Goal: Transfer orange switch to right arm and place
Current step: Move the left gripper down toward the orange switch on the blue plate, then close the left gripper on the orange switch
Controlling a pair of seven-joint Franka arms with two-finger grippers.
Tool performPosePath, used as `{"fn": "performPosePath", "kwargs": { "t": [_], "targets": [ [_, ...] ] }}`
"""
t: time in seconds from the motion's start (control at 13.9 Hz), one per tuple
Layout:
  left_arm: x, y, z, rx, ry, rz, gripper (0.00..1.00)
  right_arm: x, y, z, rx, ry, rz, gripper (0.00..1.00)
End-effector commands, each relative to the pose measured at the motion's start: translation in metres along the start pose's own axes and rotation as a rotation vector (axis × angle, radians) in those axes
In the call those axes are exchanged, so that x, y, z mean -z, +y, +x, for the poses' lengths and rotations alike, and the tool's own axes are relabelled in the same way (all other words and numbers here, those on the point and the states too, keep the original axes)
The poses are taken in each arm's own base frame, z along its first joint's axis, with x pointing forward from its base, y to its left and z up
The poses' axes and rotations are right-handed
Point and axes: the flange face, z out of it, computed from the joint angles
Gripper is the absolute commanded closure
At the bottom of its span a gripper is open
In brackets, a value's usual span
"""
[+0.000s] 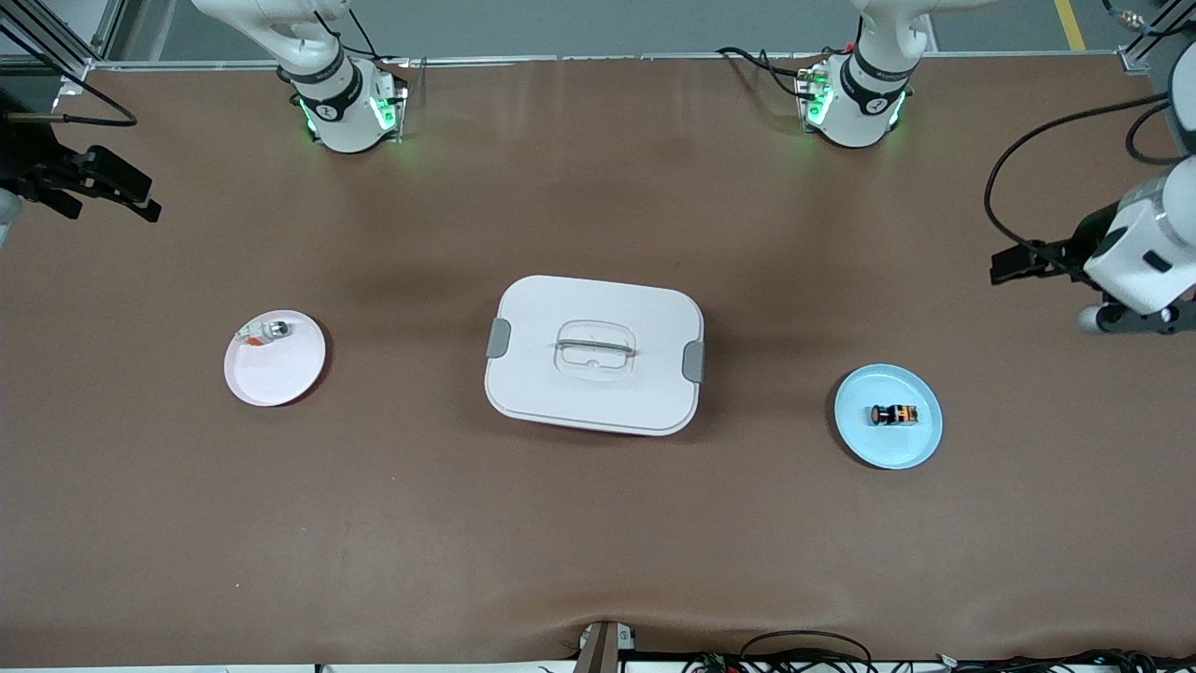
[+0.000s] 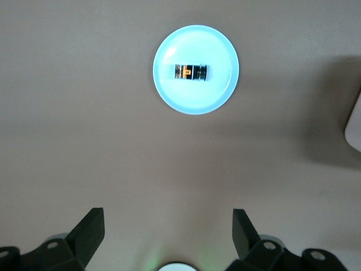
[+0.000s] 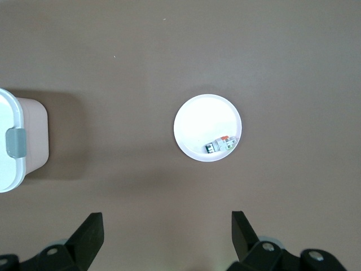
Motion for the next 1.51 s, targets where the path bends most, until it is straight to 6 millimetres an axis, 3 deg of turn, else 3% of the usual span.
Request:
{"fn": "performPosePath", "kwargs": {
  "t": [0.0, 0.36, 0.79, 1.08, 1.44],
  "targets": [
    [-0.03, 0.0, 0.006, 0.009, 0.032, 0.017, 0.0, 0.004, 0.001, -0.007, 0.013, 0.008, -0.013, 0.0],
    [-0.106, -0.019, 0.023, 0.038, 0.106, 0.004, 0.0, 0.003, 0.001, -0.007, 0.017, 0.014, -0.03, 0.0],
    [-0.204, -0.005, 0.064, 0.011, 0.114, -0.019, 0.0, 0.004, 0.002, -0.006, 0.01, 0.024, -0.04, 0.0],
    [-0.253, 0.001, 0.084, -0.014, 0.131, -0.032, 0.0, 0.004, 0.001, -0.006, 0.007, 0.025, -0.042, 0.0],
    [-0.297, 0.009, 0.101, -0.022, 0.174, -0.047, 0.0, 0.003, 0.001, -0.006, 0.005, 0.018, -0.042, 0.0]
  ]
}}
